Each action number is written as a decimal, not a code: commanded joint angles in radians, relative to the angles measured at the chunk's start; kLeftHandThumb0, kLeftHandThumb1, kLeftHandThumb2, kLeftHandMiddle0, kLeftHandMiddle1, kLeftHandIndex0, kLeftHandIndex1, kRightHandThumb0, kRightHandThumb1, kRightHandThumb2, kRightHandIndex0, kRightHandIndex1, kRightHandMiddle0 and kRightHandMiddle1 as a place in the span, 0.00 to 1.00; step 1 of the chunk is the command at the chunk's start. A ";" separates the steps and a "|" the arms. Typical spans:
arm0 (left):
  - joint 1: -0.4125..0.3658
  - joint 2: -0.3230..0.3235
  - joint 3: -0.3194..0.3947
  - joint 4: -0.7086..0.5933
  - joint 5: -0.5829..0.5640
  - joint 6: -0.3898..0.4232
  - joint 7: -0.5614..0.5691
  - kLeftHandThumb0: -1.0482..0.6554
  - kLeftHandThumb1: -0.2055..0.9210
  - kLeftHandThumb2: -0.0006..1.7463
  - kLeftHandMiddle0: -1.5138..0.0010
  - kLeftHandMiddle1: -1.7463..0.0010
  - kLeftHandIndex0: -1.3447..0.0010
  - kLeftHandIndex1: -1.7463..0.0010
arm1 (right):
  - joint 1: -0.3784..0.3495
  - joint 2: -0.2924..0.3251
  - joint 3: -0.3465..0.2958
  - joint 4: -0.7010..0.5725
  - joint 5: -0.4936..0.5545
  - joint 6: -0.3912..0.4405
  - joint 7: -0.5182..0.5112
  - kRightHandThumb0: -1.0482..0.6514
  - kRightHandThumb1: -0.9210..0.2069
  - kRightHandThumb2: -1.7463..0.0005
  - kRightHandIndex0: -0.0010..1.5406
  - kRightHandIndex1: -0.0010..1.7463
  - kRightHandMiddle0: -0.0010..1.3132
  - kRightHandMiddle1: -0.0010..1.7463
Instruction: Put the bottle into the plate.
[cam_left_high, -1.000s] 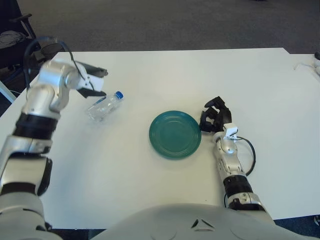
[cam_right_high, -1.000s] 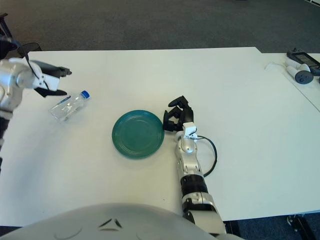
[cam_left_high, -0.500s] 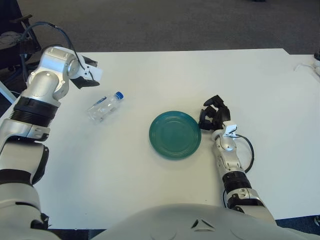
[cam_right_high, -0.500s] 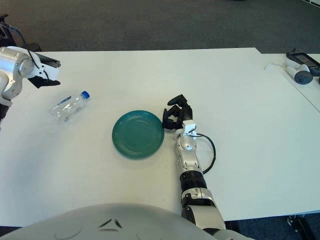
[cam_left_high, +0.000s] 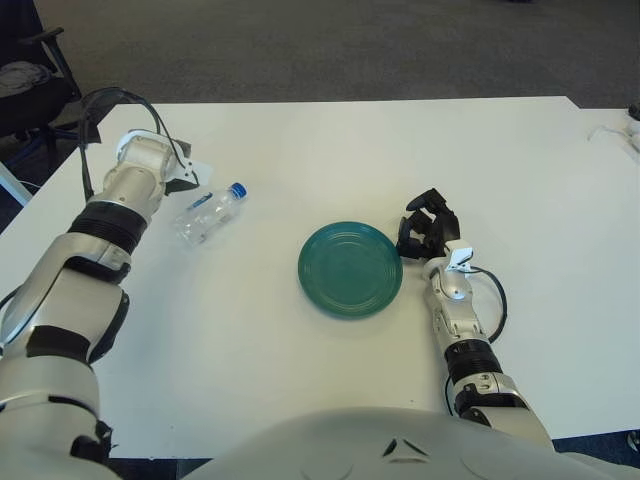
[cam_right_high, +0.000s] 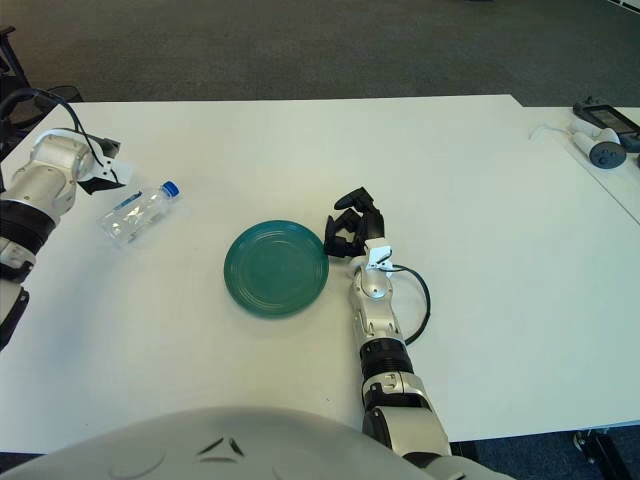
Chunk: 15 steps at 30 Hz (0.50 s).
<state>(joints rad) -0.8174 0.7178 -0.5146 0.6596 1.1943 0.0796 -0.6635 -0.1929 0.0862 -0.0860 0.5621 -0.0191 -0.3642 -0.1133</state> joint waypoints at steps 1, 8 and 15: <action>-0.029 0.021 -0.002 -0.061 -0.020 -0.003 -0.056 0.00 1.00 0.53 0.70 0.98 1.00 0.84 | 0.070 0.003 -0.012 0.092 0.018 0.075 -0.006 0.62 0.68 0.14 0.49 0.98 0.38 1.00; -0.036 0.033 0.004 -0.104 -0.097 -0.034 -0.208 0.00 1.00 0.57 0.70 0.98 1.00 0.89 | 0.074 0.005 -0.009 0.084 0.003 0.087 -0.034 0.62 0.68 0.15 0.50 0.95 0.38 1.00; -0.048 0.025 -0.017 -0.028 -0.130 -0.067 -0.205 0.00 1.00 0.61 0.75 1.00 1.00 0.99 | 0.075 0.003 -0.006 0.080 0.000 0.098 -0.045 0.62 0.68 0.16 0.51 0.93 0.39 1.00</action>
<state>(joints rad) -0.8551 0.7334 -0.5190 0.5949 1.0755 0.0327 -0.8708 -0.1939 0.0862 -0.0848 0.5654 -0.0247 -0.3652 -0.1461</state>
